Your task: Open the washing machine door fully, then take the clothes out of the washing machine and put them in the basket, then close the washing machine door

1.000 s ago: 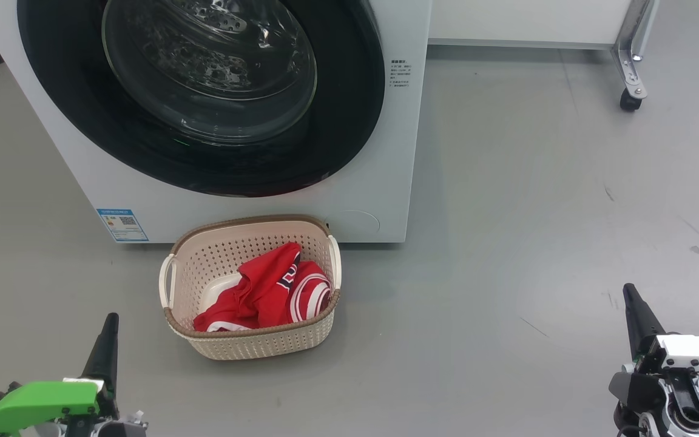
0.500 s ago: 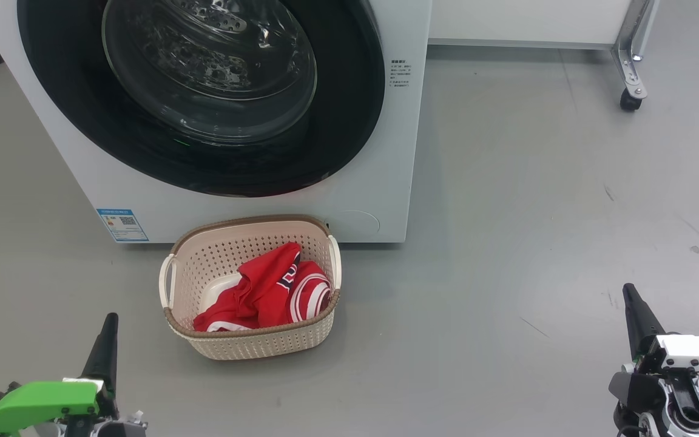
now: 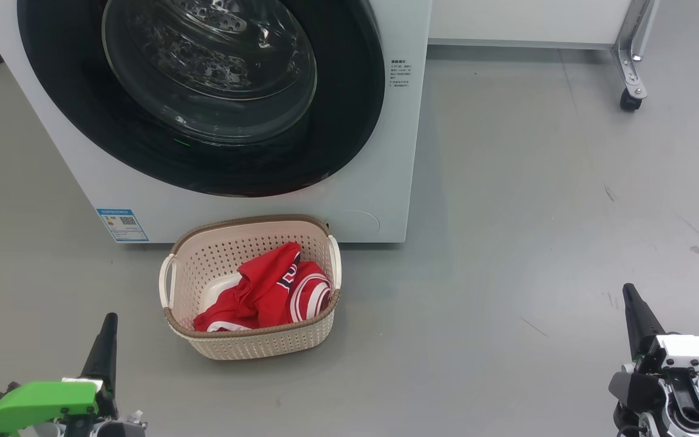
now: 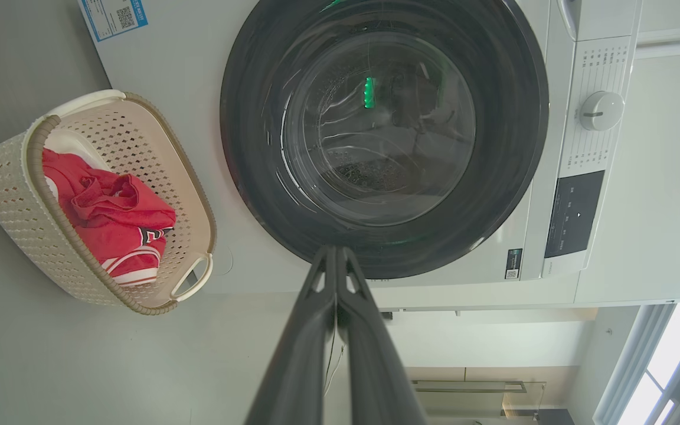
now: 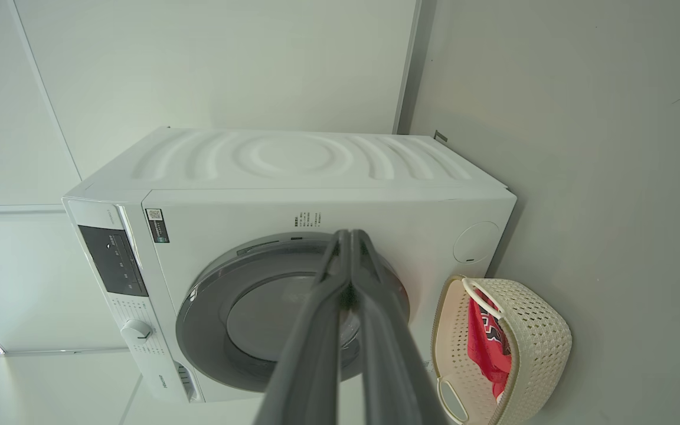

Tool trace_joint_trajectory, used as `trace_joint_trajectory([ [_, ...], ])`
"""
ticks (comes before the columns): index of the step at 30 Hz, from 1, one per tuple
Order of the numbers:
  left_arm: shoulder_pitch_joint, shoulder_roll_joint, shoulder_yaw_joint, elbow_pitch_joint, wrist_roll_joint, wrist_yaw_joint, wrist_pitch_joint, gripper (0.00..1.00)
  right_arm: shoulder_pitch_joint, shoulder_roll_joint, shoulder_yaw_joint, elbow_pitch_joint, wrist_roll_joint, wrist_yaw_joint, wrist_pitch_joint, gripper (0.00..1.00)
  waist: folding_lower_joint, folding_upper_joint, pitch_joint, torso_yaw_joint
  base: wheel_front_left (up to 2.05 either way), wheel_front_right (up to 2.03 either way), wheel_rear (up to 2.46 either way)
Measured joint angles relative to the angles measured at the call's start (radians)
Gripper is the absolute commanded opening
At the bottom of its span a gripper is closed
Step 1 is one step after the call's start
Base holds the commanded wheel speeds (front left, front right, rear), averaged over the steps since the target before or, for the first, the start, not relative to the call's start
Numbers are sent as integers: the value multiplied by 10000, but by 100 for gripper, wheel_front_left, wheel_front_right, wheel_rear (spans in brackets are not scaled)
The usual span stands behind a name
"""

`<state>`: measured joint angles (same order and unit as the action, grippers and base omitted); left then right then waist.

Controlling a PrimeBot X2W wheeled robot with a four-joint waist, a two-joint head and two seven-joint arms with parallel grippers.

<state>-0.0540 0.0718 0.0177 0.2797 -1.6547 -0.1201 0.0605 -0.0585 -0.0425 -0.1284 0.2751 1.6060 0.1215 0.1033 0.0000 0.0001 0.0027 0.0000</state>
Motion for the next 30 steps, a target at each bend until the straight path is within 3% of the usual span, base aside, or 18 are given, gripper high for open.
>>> trace_joint_trajectory([
  [30,-16,0,33,-8,2,-2,6,0,-1,6,-6,0,0,0,2,0,0,0,1,1,0,0,0],
])
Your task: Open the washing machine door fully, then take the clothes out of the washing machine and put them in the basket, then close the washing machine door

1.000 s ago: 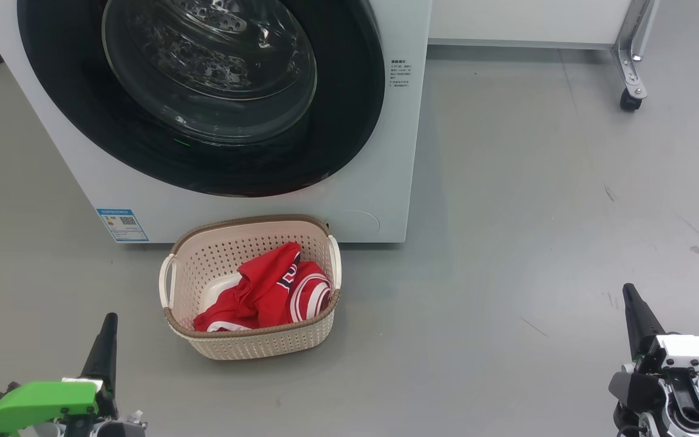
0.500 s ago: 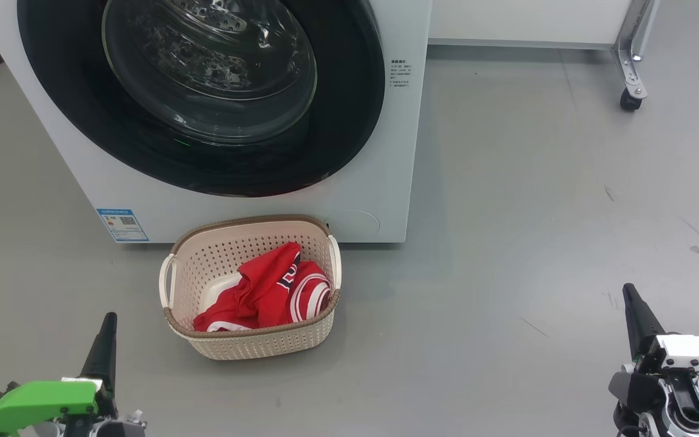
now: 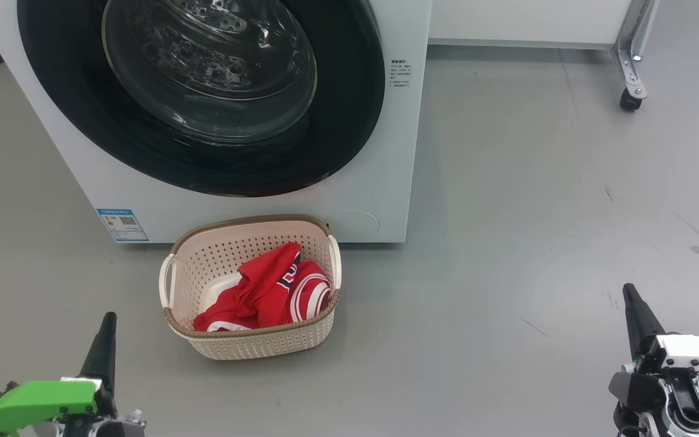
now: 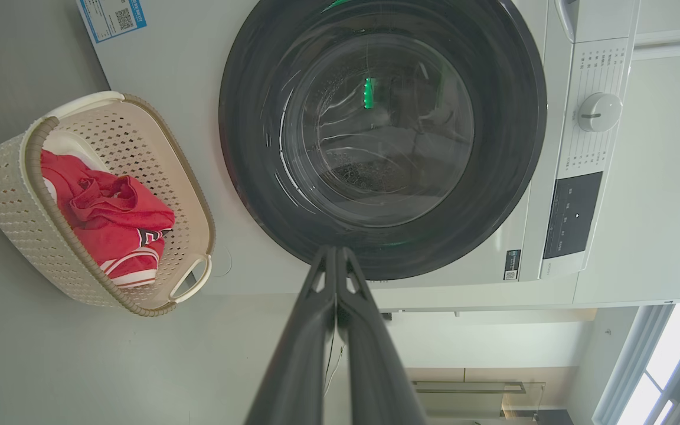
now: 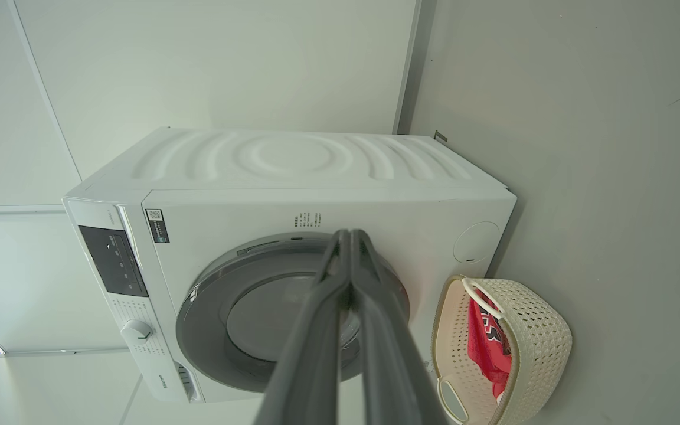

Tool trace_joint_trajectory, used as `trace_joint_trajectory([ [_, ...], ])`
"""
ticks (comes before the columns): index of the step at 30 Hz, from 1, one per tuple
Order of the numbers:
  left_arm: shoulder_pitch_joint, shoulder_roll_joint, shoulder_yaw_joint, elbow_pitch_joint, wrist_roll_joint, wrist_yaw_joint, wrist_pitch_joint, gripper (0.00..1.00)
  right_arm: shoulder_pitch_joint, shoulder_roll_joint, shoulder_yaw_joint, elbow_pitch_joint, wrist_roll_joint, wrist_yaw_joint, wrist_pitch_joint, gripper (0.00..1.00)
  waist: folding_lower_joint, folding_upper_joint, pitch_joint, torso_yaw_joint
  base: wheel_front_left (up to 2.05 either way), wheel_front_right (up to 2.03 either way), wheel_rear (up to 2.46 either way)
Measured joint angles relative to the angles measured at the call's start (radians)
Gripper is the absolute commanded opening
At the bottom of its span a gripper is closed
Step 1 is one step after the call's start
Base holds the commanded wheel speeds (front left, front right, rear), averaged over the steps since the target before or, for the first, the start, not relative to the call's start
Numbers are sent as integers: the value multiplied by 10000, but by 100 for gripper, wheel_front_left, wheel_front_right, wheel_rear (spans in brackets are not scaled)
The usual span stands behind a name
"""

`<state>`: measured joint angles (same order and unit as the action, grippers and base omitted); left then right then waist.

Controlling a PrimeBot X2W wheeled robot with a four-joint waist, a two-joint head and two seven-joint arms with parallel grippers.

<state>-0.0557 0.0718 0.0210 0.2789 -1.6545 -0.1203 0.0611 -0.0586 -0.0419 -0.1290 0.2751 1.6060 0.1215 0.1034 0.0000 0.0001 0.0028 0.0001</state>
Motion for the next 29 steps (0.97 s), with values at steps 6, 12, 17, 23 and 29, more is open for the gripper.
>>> trace_joint_trajectory([
  [6,-1,0,12,-6,0,0,8,0,0,0,-2,0,0,0,0,0,0,0,1,0,0,0,0],
  [12,-1,-2,21,-10,0,0,8,0,0,0,-2,0,0,0,0,0,0,0,1,0,0,0,0],
  [17,-2,-2,27,-13,0,0,8,0,0,0,-2,0,0,0,0,0,0,0,1,0,0,0,0],
  [23,-2,-2,29,-17,0,0,8,0,0,2,-2,0,0,0,0,0,0,0,1,0,0,0,0],
  [29,-2,-2,33,-19,0,0,10,0,0,2,-2,0,0,0,0,0,0,0,1,0,0,0,0],
])
